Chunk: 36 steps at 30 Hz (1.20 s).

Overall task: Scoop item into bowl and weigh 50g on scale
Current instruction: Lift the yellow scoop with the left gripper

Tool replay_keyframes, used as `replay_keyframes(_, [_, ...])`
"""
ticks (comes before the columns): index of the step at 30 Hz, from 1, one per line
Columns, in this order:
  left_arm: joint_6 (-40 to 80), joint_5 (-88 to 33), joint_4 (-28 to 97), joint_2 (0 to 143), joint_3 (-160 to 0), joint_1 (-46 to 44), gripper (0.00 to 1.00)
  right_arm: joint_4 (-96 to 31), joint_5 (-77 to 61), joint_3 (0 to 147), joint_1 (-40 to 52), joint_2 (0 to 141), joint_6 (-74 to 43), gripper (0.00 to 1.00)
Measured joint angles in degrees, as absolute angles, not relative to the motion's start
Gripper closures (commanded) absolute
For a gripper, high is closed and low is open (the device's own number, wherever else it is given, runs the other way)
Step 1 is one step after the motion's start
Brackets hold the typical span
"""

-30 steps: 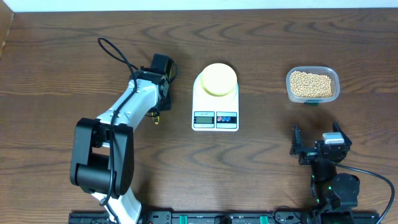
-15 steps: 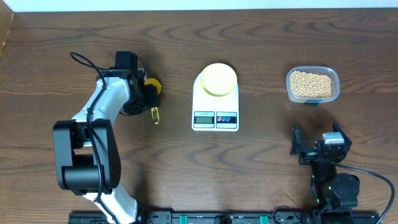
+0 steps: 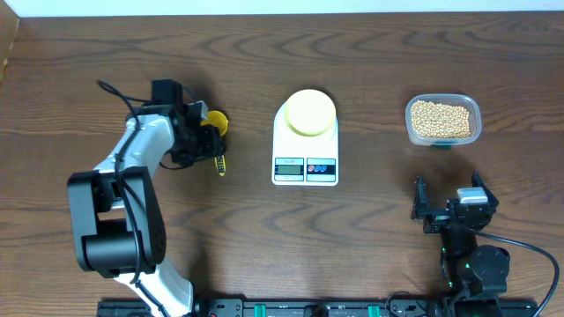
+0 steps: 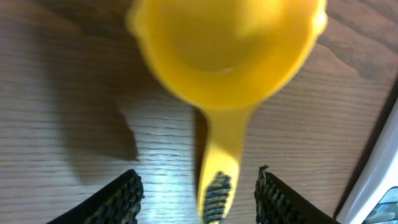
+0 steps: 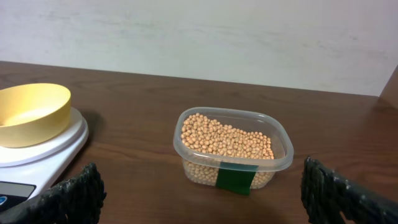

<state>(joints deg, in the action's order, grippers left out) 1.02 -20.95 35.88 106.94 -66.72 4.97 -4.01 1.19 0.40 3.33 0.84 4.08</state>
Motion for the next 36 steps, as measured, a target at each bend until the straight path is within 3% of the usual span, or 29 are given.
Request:
replay_keyframes(6, [-0.27, -24.77, 34.83, 106.94, -66.11, 6.15, 0.42, -4.01, 1.19, 0.4, 3.33, 0.84, 4.08, 0.01])
replay_keyframes(9, [-0.78, -26.5, 33.8, 107.22, -65.01, 6.11, 0.5, -4.01, 1.19, 0.4, 3.33, 0.84, 4.08, 0.01])
replay_keyframes(13, [-1.17, -27.18, 33.19, 108.75, -64.79, 6.11, 0.51, -4.01, 1.19, 0.4, 3.33, 0.84, 4.08, 0.01])
replay_keyframes(21, [-1.48, -29.69, 32.45, 110.08, -64.86, 6.2, 0.65, -4.03, 1.19, 0.4, 3.33, 0.84, 4.08, 0.01])
replay_keyframes(27, [-1.54, -30.24, 32.29, 110.26, -64.86, 6.17, 0.67, -4.01, 1.19, 0.4, 3.33, 0.84, 4.1, 0.01])
replay_keyframes(30, [-1.41, -30.48, 32.21, 110.43, -64.86, 6.17, 0.77, -4.01, 1.19, 0.4, 3.33, 0.84, 4.08, 0.01])
replay_keyframes(36, [-1.54, -31.42, 31.9, 110.91, -64.86, 6.17, 0.78, -4.01, 1.19, 0.4, 3.33, 0.84, 4.1, 0.01])
